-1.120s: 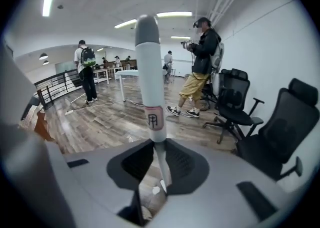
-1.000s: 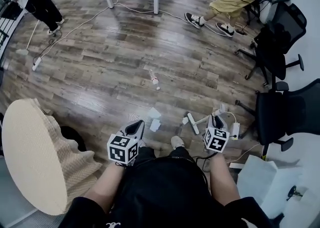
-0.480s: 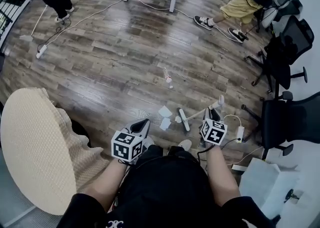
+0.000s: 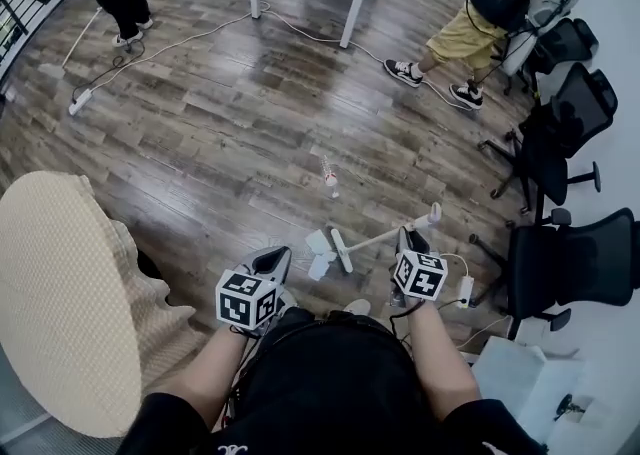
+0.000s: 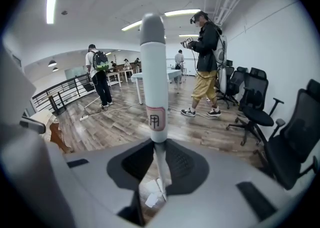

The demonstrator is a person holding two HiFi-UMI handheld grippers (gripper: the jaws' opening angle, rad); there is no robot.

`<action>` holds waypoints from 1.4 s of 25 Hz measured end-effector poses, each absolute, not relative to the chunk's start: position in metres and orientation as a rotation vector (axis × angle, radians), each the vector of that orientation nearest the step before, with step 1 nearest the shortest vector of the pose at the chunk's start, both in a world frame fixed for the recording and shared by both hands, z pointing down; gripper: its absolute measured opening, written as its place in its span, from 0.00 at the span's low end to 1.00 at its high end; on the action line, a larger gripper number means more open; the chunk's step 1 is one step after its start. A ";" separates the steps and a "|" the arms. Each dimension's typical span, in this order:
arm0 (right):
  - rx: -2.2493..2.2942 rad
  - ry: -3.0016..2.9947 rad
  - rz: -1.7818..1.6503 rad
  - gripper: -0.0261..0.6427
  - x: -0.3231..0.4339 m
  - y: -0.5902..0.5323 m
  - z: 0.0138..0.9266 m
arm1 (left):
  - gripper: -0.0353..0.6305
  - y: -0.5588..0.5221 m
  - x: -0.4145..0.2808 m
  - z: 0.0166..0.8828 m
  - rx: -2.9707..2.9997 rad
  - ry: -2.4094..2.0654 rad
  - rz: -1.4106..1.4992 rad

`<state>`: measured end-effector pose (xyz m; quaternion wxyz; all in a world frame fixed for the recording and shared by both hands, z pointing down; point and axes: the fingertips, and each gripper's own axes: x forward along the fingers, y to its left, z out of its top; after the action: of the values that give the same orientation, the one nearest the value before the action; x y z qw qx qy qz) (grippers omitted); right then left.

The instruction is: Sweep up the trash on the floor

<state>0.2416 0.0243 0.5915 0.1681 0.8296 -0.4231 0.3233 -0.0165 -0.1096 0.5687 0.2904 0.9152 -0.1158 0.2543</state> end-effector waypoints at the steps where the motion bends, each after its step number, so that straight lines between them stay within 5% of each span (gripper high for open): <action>1: 2.347 -1.237 0.897 0.17 0.244 0.018 0.586 | 0.05 -0.113 -0.015 0.568 2.443 -0.319 0.666; 12: 2.138 -1.656 0.584 0.17 0.290 -0.133 0.505 | 0.05 -0.135 -0.007 0.577 2.368 -0.550 0.618; 21: 1.875 -1.984 0.387 0.17 0.361 -0.253 0.474 | 0.05 -0.177 0.066 0.564 2.222 -1.010 0.506; 28: 1.712 -2.088 0.359 0.17 0.421 -0.317 0.508 | 0.05 -0.178 0.142 0.545 2.153 -1.131 0.465; 35: 1.514 -2.012 0.295 0.17 0.416 -0.326 0.594 | 0.05 -0.150 0.111 0.547 2.037 -1.260 0.499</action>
<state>0.4158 -0.3256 0.5937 0.2986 0.5698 -0.7575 0.1109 0.1108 -0.1501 0.5470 0.3408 0.7827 -0.4843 0.1916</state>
